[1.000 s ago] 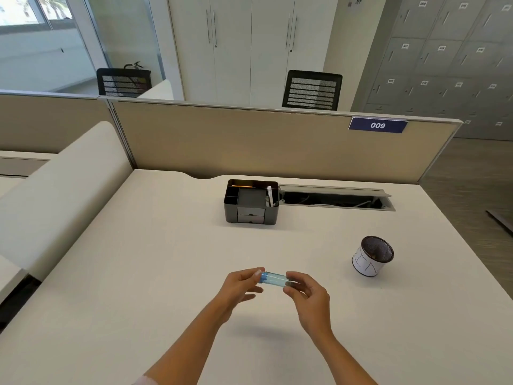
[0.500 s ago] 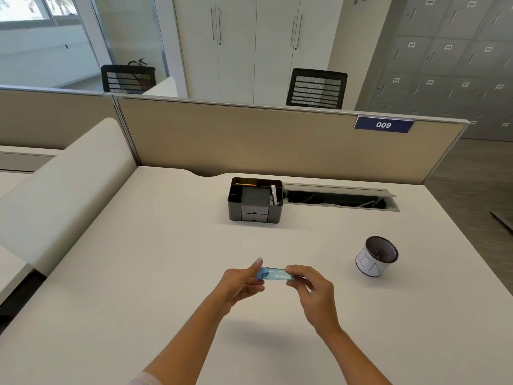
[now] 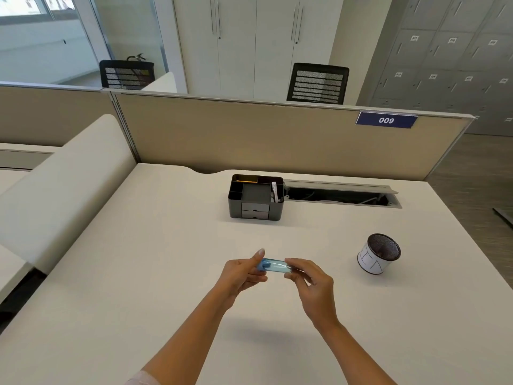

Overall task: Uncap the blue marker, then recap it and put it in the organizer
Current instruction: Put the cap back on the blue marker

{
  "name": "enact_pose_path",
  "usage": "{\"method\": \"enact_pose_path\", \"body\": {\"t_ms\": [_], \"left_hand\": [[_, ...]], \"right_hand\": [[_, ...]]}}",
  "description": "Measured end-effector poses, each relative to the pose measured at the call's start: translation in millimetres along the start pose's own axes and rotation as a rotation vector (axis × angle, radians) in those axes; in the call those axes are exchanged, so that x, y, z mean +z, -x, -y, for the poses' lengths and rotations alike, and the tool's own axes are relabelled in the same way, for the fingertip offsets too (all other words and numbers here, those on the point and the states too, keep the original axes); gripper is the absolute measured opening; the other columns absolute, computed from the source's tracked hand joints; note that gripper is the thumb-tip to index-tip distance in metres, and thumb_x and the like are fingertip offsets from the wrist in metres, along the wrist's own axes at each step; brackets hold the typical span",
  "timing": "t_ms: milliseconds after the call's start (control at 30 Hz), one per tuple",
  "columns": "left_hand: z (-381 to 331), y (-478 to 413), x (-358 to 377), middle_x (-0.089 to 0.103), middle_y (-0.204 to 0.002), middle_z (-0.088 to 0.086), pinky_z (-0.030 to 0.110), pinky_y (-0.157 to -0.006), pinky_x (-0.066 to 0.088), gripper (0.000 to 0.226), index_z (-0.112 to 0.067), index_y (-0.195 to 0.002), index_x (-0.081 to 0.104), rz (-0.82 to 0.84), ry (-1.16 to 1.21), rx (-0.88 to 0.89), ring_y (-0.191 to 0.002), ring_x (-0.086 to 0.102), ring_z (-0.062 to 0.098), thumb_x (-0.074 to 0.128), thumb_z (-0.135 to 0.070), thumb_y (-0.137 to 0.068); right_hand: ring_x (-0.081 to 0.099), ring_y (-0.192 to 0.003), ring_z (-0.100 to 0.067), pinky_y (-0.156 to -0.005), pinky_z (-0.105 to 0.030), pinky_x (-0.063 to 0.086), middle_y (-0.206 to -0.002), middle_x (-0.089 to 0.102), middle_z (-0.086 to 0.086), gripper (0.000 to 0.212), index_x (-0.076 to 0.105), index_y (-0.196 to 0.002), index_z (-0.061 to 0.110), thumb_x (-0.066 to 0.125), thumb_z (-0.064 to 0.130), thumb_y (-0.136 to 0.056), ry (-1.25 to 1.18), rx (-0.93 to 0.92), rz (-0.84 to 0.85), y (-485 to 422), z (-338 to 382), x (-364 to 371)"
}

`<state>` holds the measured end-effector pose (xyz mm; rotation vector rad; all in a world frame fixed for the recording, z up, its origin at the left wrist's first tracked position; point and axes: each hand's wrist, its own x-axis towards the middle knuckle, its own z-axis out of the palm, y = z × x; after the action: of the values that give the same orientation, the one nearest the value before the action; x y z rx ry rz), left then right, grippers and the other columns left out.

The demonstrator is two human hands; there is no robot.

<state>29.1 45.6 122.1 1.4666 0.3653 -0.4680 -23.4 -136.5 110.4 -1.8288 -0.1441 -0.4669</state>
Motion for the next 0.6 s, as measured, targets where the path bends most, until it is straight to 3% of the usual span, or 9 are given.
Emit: {"method": "enact_pose_path", "body": {"t_ms": [167, 300, 367, 600], "left_hand": [[-2.0, 1.3, 4.2, 0.076, -0.073, 0.003, 0.015, -0.057, 0.054, 0.044, -0.014, -0.086, 0.074, -0.096, -0.138, 0.076, -0.064, 0.075, 0.013, 0.067, -0.057, -0.079], [2.5, 5.2, 12.6, 0.075, -0.073, 0.006, 0.017, -0.066, 0.053, 0.048, -0.006, -0.093, 0.075, -0.171, -0.382, 0.213, -0.065, 0.073, 0.015, 0.048, -0.045, -0.097], [3.1, 8.0, 18.3, 0.073, -0.072, 0.005, 0.012, -0.06, 0.046, 0.046, -0.007, -0.094, 0.075, -0.241, -0.455, 0.258, -0.061, 0.069, 0.01, 0.044, -0.041, -0.1], [-4.4, 8.5, 29.8, 0.068, -0.062, 0.002, 0.019, -0.053, 0.047, 0.046, -0.006, -0.082, 0.074, -0.391, -0.572, 0.287, -0.059, 0.068, 0.019, 0.044, -0.036, -0.101]], "right_hand": [[0.068, -0.096, -0.009, -0.077, -0.012, 0.054, -0.103, 0.073, 0.009, 0.04, 0.072, -0.11, 0.021, 0.067, -0.009, -0.084, 0.084, -0.056, 0.01, -0.7, 0.0, -0.8], [0.065, -0.096, -0.001, -0.082, -0.012, 0.054, -0.102, 0.071, 0.011, 0.027, 0.071, -0.112, 0.016, 0.07, 0.01, -0.085, 0.189, -0.124, 0.035, -1.3, 4.1, 2.2], [0.064, -0.095, 0.0, -0.082, -0.012, 0.054, -0.102, 0.069, 0.01, 0.027, 0.07, -0.112, 0.014, 0.069, 0.015, -0.085, 0.222, -0.127, 0.025, -3.0, 6.2, 4.6], [0.064, -0.093, 0.001, -0.079, -0.01, 0.053, -0.094, 0.068, 0.008, 0.026, 0.07, -0.105, 0.015, 0.071, -0.001, -0.084, 0.224, -0.076, -0.038, -8.8, 5.5, 13.0]]}}
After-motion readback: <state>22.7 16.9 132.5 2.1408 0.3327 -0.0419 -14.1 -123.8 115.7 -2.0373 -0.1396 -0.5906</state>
